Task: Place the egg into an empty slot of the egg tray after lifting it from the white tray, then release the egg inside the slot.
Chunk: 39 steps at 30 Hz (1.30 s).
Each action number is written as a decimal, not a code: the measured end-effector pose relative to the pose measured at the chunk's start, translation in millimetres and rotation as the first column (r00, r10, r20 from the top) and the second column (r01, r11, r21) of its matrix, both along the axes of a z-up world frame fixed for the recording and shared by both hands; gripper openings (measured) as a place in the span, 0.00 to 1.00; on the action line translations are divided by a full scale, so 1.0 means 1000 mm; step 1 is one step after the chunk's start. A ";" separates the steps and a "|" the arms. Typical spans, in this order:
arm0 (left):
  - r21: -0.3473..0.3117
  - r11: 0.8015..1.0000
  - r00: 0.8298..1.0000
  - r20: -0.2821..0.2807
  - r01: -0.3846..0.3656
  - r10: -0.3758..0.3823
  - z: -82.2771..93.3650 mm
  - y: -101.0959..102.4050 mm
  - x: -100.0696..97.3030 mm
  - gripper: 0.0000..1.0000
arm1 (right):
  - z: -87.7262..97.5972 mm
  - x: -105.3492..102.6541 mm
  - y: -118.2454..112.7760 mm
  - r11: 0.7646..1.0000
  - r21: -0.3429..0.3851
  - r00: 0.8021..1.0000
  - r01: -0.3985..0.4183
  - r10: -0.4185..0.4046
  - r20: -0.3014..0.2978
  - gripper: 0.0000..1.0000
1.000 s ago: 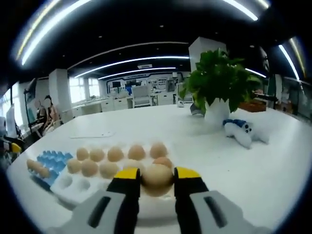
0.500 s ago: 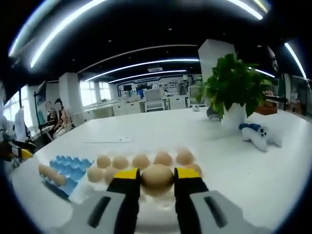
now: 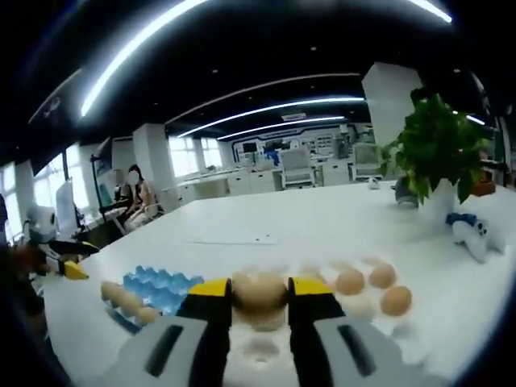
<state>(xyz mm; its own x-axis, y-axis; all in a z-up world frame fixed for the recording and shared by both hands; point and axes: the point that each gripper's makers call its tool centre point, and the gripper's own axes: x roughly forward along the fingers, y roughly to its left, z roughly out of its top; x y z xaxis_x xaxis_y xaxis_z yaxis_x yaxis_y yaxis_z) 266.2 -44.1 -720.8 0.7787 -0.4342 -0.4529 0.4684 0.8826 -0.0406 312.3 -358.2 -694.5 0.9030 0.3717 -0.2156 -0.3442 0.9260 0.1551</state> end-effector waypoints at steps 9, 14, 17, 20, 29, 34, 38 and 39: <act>-0.010 1.000 0.999 -0.021 0.027 -0.027 -0.004 -0.008 -0.004 0.96 | 0.008 0.009 0.074 0.984 -0.004 0.983 -0.181 0.181 0.026 0.27; -0.011 1.000 0.999 -0.027 0.027 -0.027 -0.004 -0.008 -0.003 0.94 | 0.011 0.012 0.112 0.966 0.000 0.965 -0.259 0.258 0.042 0.27; -0.011 0.999 0.999 -0.020 0.031 -0.032 -0.004 -0.010 -0.002 0.94 | 0.013 0.013 0.134 0.953 -0.004 0.952 -0.302 0.302 0.051 0.27; -0.015 0.999 0.999 -0.023 0.032 -0.032 -0.004 -0.010 -0.002 0.93 | 0.012 0.011 0.155 0.936 0.003 0.935 -0.351 0.350 0.047 0.27; -0.017 1.000 1.000 -0.022 0.021 -0.021 -0.004 -0.006 0.000 0.92 | 0.002 0.008 0.208 0.885 -0.054 0.885 -0.463 0.465 0.033 0.27; -0.015 1.000 0.999 -0.028 0.025 -0.026 -0.006 -0.005 -0.001 0.91 | -0.002 0.006 0.224 0.866 -0.056 0.866 -0.498 0.500 0.027 0.27; -0.017 1.000 0.999 -0.034 0.023 -0.023 -0.007 -0.005 -0.001 0.91 | -0.006 0.007 0.233 0.854 -0.067 0.855 -0.516 0.518 0.016 0.27; -0.016 1.000 0.999 -0.035 0.022 -0.022 -0.008 -0.005 -0.002 0.91 | -0.007 0.007 0.235 0.853 -0.066 0.854 -0.518 0.520 0.015 0.27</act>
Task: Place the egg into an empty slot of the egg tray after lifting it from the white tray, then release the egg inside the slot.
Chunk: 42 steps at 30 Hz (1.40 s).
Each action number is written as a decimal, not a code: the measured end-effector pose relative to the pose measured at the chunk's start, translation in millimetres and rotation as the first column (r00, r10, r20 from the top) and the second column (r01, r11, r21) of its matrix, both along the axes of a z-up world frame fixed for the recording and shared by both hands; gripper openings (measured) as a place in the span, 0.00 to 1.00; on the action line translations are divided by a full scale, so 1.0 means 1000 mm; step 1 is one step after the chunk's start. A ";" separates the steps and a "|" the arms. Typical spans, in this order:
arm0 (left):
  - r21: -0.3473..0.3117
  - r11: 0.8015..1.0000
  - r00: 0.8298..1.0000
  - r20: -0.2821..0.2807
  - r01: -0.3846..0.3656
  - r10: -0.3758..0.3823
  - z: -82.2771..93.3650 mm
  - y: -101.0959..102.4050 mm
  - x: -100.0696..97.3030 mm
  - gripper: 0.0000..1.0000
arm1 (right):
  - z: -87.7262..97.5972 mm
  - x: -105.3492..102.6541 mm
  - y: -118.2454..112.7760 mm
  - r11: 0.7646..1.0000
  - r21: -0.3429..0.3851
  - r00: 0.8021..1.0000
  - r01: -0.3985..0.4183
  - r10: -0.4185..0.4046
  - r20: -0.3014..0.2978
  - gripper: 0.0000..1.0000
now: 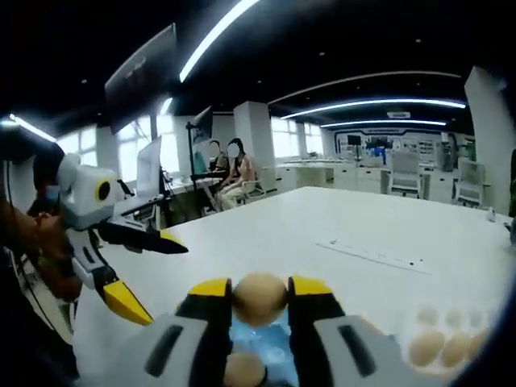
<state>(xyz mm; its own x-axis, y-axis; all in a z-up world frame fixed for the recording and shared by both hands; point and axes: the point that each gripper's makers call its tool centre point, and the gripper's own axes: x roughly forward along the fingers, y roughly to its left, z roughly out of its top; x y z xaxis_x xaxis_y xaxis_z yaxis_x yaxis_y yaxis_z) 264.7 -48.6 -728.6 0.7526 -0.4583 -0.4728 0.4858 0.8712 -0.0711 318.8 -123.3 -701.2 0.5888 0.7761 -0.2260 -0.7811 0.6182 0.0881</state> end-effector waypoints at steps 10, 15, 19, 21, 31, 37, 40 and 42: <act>0.000 1.000 1.000 -0.006 0.002 -0.002 -0.003 0.000 -0.001 0.88 | -0.014 -0.003 0.030 0.995 -0.050 0.997 -0.082 0.081 -0.016 0.27; 0.001 1.000 1.000 -0.011 0.008 -0.008 -0.004 -0.001 -0.003 0.87 | -0.025 -0.006 0.046 0.989 -0.081 0.992 -0.126 0.123 -0.038 0.27; 0.001 1.000 1.000 -0.014 0.012 -0.012 -0.006 -0.001 -0.004 0.86 | -0.031 -0.006 0.060 0.982 -0.109 0.987 -0.157 0.153 -0.039 0.27; 0.005 1.000 1.000 -0.019 0.021 -0.021 -0.007 -0.002 -0.005 0.85 | -0.034 -0.005 0.065 0.980 -0.111 0.986 -0.166 0.162 -0.049 0.27; 0.004 1.000 1.000 -0.017 0.024 -0.024 -0.008 -0.003 -0.004 0.84 | -0.051 -0.007 0.078 0.970 -0.140 0.977 -0.199 0.187 -0.099 0.27; 0.004 1.000 1.000 -0.014 0.014 -0.013 -0.008 0.000 -0.002 0.86 | -0.059 -0.008 0.079 0.966 -0.156 0.975 -0.207 0.190 -0.119 0.27; 0.003 1.000 1.000 -0.014 0.017 -0.017 -0.008 0.000 -0.001 0.84 | -0.062 -0.007 0.079 0.966 -0.154 0.973 -0.207 0.187 -0.135 0.27; 0.004 1.000 1.000 -0.017 0.022 -0.022 -0.009 -0.001 -0.002 0.83 | -0.064 -0.007 0.080 0.966 -0.155 0.972 -0.207 0.184 -0.148 0.27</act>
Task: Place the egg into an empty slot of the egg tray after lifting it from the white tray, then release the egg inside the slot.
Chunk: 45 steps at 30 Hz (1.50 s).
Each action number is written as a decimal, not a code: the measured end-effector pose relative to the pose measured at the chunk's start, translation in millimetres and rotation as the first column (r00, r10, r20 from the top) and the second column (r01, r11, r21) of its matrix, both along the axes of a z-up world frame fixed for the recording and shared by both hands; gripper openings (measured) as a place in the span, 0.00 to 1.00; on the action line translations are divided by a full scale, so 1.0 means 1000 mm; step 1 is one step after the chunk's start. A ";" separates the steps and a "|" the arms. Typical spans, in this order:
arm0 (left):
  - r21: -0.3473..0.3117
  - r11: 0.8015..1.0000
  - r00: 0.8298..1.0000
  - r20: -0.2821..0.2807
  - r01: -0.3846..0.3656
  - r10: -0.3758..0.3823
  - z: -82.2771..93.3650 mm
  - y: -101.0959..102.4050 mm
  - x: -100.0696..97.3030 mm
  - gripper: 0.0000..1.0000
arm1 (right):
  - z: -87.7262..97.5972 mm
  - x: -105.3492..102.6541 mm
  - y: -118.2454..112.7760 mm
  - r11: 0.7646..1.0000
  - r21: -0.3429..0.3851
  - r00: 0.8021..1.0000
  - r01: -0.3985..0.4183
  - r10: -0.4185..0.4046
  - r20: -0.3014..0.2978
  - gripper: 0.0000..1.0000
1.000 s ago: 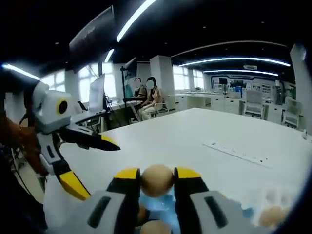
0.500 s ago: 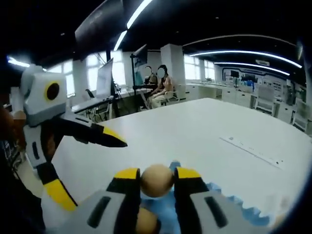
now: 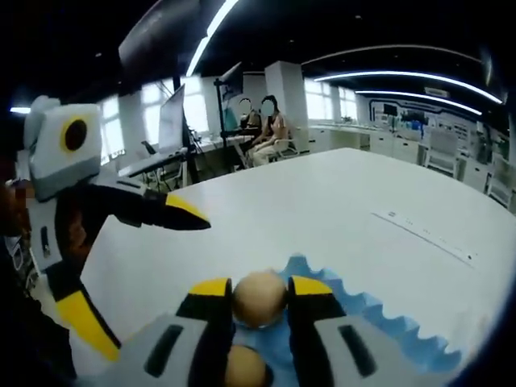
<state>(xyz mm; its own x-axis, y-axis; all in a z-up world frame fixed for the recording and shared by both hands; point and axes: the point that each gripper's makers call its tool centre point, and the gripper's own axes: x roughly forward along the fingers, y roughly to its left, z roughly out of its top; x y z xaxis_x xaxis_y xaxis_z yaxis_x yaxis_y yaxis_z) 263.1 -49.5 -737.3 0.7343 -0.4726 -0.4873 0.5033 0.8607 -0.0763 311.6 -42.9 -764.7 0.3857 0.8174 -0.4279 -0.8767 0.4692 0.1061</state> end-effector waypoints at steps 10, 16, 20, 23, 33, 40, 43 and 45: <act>-0.026 1.000 1.000 0.005 -0.004 0.004 0.003 0.000 0.002 0.80 | -0.007 -0.001 0.002 0.999 -0.033 1.000 -0.004 0.004 -0.015 0.27; -0.035 0.999 1.000 0.003 -0.007 0.007 0.001 0.001 0.002 0.79 | -0.010 -0.001 0.002 1.000 -0.018 0.998 0.005 -0.006 -0.059 0.27; -0.035 0.999 1.000 0.007 -0.004 0.004 0.002 0.001 0.003 0.78 | -0.011 0.000 0.004 1.000 -0.023 0.998 0.008 -0.010 -0.062 0.27; -0.033 0.999 1.000 0.017 -0.002 0.002 0.003 0.001 0.003 0.76 | -0.011 0.001 0.004 1.000 -0.021 0.998 0.002 -0.004 -0.062 0.27; -0.017 1.000 1.000 0.020 -0.024 0.024 0.002 0.008 0.003 0.79 | -0.014 0.002 0.003 1.000 -0.027 0.999 -0.007 0.006 -0.046 0.25; -0.018 1.000 1.000 0.023 -0.019 0.019 0.006 0.006 0.003 0.79 | -0.007 0.000 0.000 0.999 0.037 0.994 0.038 -0.034 -0.105 0.27; -0.019 1.000 1.000 0.024 -0.019 0.020 0.006 0.006 0.002 0.79 | 0.002 0.000 -0.007 0.996 0.074 0.994 0.057 -0.050 -0.096 0.27; -0.029 0.999 1.000 0.022 -0.022 0.023 0.007 0.006 0.002 0.79 | 0.007 0.000 -0.014 0.995 0.077 0.994 0.066 -0.060 -0.087 0.27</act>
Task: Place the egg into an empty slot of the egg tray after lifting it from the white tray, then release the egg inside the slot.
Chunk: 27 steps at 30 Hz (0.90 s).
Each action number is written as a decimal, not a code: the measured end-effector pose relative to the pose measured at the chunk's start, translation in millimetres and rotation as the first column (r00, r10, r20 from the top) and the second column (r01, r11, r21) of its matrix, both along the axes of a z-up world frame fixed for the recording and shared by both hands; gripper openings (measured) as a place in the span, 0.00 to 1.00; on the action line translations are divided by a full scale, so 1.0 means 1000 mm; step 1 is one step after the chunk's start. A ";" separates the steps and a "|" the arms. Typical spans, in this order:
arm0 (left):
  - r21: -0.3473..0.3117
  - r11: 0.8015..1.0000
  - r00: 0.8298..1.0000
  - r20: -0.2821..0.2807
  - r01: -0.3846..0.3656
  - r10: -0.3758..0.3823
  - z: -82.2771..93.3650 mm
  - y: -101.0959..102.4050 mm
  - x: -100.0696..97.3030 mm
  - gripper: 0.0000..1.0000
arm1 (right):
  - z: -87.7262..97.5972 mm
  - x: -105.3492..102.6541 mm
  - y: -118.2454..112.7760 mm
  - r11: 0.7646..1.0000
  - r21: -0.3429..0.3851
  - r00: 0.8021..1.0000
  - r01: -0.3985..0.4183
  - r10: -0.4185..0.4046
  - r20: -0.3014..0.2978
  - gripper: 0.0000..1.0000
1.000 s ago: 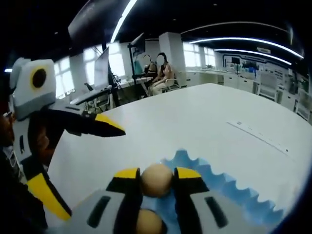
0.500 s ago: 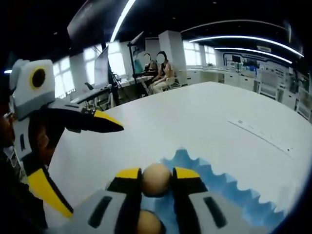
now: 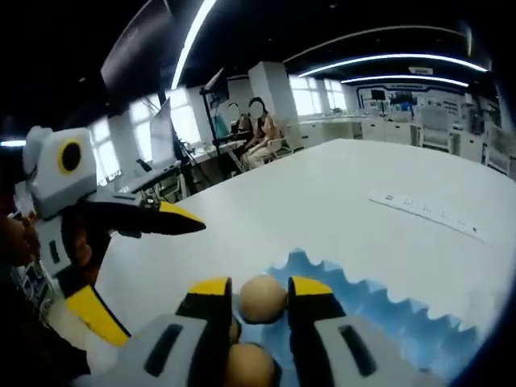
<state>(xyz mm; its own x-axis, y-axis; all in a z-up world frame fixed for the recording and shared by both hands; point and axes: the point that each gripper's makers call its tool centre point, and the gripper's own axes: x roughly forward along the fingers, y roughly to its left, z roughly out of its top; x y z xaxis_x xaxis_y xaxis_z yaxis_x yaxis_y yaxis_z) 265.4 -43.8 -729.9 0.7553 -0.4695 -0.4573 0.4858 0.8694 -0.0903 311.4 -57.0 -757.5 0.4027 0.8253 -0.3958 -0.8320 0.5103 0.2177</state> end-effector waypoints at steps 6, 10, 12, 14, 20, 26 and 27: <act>0.000 1.000 1.000 0.006 -0.005 0.005 0.002 0.001 0.001 0.79 | 0.017 0.000 -0.032 0.992 0.080 0.996 0.092 -0.090 -0.028 0.27; 0.000 1.000 1.000 0.002 -0.004 0.004 0.001 0.000 0.002 0.79 | 0.018 -0.002 -0.054 0.988 0.084 0.991 0.133 -0.130 -0.038 0.27; -0.001 1.000 1.000 0.004 -0.001 0.001 0.001 -0.001 0.001 0.78 | 0.018 -0.004 -0.064 0.985 0.084 0.988 0.150 -0.148 -0.035 0.27; 0.002 1.000 1.000 -0.003 0.002 -0.002 0.000 -0.001 0.000 0.78 | 0.019 -0.005 -0.074 0.982 0.080 0.985 0.172 -0.171 -0.022 0.27; 0.004 1.000 1.000 -0.004 0.007 -0.007 0.000 -0.002 -0.001 0.77 | 0.022 0.001 -0.117 0.955 0.091 0.958 0.283 -0.285 0.015 0.26; 0.006 1.000 1.000 -0.003 0.013 -0.013 0.000 -0.003 -0.001 0.77 | 0.032 0.018 -0.182 0.877 0.103 0.873 0.469 -0.478 0.098 0.27; 0.006 1.000 1.000 -0.003 0.015 -0.015 0.000 -0.004 -0.001 0.77 | 0.032 0.023 -0.205 0.837 0.093 0.828 0.540 -0.547 0.124 0.27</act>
<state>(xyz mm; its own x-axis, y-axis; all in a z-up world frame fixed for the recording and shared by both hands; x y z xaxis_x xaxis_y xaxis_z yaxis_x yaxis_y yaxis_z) 264.6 -47.6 -730.0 0.7470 -0.4775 -0.4626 0.4982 0.8628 -0.0861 334.9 -262.2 -725.2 0.8397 0.4741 -0.2648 -0.4467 0.8803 0.1596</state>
